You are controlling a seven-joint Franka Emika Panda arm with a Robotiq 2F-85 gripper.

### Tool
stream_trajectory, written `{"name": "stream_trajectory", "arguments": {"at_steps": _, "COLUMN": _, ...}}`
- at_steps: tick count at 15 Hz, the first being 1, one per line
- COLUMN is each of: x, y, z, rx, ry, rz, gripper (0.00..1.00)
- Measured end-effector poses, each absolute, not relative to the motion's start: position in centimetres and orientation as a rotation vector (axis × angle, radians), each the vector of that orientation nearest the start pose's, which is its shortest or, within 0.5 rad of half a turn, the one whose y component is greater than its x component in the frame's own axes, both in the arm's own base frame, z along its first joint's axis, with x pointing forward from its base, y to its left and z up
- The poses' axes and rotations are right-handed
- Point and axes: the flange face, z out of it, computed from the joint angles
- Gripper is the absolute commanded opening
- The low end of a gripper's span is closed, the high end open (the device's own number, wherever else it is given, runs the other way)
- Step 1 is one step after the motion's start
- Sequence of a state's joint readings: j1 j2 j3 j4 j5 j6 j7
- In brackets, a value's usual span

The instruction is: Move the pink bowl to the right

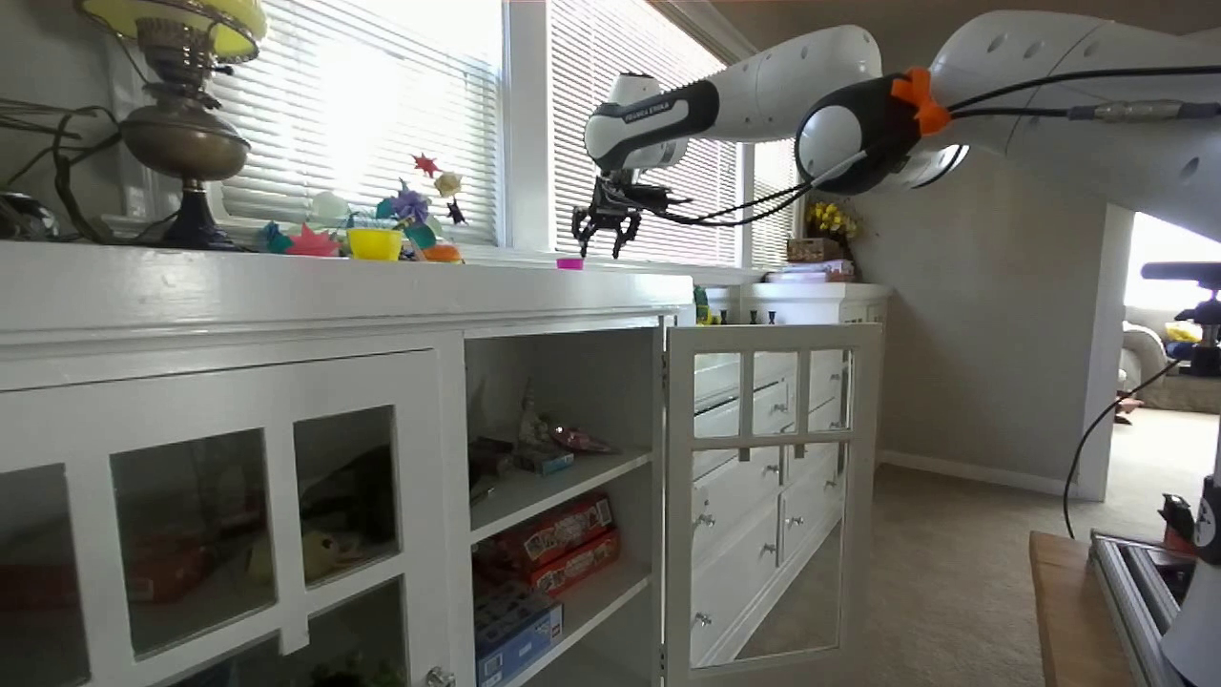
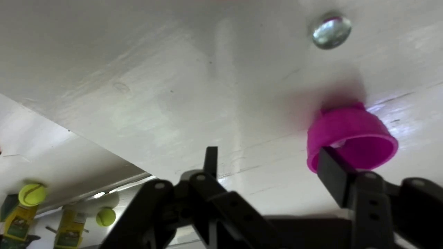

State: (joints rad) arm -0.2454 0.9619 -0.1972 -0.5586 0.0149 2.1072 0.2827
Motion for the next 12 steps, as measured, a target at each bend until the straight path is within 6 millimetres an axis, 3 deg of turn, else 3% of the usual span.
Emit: {"name": "stream_trajectory", "arguments": {"at_steps": 12, "x": 77.56, "y": -25.98, "z": 51.56, "rx": -2.997, "ry": 0.923, "rz": -0.986, "gripper": 0.78}}
